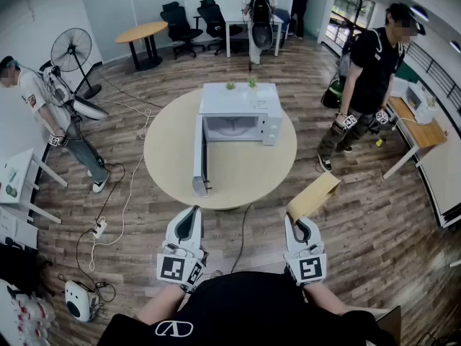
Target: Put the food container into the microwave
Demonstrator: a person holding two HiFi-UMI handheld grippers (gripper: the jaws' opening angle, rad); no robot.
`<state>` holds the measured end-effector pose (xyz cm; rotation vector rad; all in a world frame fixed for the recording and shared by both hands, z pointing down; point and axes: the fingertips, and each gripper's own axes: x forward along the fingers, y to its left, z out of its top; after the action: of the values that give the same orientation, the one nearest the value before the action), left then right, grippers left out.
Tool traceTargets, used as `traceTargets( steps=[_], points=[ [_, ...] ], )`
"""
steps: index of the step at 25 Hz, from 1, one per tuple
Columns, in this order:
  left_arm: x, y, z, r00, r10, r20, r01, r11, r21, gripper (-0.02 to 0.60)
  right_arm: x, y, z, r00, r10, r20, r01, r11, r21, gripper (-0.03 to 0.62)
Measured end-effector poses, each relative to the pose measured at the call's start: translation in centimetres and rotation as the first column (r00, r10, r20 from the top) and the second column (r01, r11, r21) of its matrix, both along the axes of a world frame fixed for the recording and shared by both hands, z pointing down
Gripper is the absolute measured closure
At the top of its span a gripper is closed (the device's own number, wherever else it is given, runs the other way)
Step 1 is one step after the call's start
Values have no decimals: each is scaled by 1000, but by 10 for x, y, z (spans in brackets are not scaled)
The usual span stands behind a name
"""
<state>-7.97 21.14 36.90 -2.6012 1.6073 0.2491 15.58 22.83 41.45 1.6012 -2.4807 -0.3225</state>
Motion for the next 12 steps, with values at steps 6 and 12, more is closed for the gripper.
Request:
traceTargets(
  steps=[6,12],
  points=[
    [3,-2,3,1000,3,-3,-3,1000,-4,581,4,-1,4,1000,10,1,-10,1000,-10,583],
    [2,-4,3,1000,2,-4,-2,1000,-6,581,1,-1,2,999,-17,31,18,1000,-10,582]
  ],
)
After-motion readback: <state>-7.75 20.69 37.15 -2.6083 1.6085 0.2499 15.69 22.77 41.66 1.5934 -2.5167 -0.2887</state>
